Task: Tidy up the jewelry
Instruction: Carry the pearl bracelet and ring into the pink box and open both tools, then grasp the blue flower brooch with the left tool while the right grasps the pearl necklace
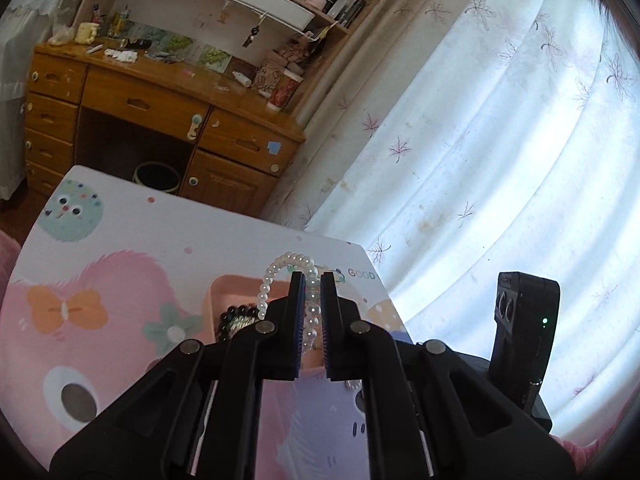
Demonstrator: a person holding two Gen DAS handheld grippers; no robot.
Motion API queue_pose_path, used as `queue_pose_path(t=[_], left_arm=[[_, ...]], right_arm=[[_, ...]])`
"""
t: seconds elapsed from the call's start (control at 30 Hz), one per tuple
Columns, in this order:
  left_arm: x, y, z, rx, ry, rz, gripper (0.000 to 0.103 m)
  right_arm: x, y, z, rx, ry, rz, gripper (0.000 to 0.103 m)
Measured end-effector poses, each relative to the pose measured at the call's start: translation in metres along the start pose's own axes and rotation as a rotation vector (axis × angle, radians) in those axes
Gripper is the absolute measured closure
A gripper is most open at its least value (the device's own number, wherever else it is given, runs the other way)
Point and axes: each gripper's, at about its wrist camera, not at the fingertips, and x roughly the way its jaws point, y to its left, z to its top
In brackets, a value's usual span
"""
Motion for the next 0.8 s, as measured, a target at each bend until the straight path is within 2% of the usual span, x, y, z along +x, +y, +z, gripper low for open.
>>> queue_pose_path(t=[0.17, 0.37, 0.4, 0.43, 0.47, 0.5, 0.53, 0.57, 0.67, 0.7, 0.8], left_arm=[[0.030, -0.016, 0.004, 0.029, -0.001, 0.011, 0.098], [0.060, -0.021, 0.001, 0.003, 0.033, 0.043, 0.098], [0.066, -0.021, 0.000, -0.005, 0.048, 0.071, 0.098], [0.072, -0.020, 0.000, -0.014, 0.075, 0.100, 0.094], [0.077, -0.018, -0.001, -0.020, 0.101, 0.123, 0.085], [0.083, -0.017, -0.002, -0.025, 0.125, 0.155, 0.076], [0.086, -0.016, -0.003, -0.028, 0.132, 0.175, 0.059], [0.085, -0.014, -0.004, -0.031, 0.123, 0.187, 0.050], [0.083, -0.010, -0.009, -0.049, 0.114, 0.223, 0.040], [0.082, -0.007, -0.010, -0.057, 0.119, 0.244, 0.040], [0.080, 0.003, -0.020, -0.086, 0.124, 0.354, 0.040]], right_arm=[[0.010, -0.036, 0.004, 0.020, 0.016, -0.016, 0.093], [0.022, -0.062, 0.002, 0.029, 0.038, -0.004, 0.090], [0.025, -0.065, 0.000, 0.035, 0.050, -0.005, 0.076], [0.028, -0.070, 0.000, 0.044, 0.063, -0.011, 0.052], [0.029, -0.073, -0.002, 0.054, 0.066, -0.017, 0.044], [0.027, -0.077, -0.004, 0.063, 0.053, -0.015, 0.042], [0.025, -0.078, -0.007, 0.065, 0.046, -0.015, 0.042], [0.025, -0.083, -0.008, 0.066, 0.046, -0.018, 0.042], [0.025, -0.091, -0.015, 0.073, 0.062, -0.042, 0.037], [0.025, -0.094, -0.018, 0.077, 0.065, -0.051, 0.032], [0.021, -0.109, -0.028, 0.088, 0.068, -0.081, 0.022]])
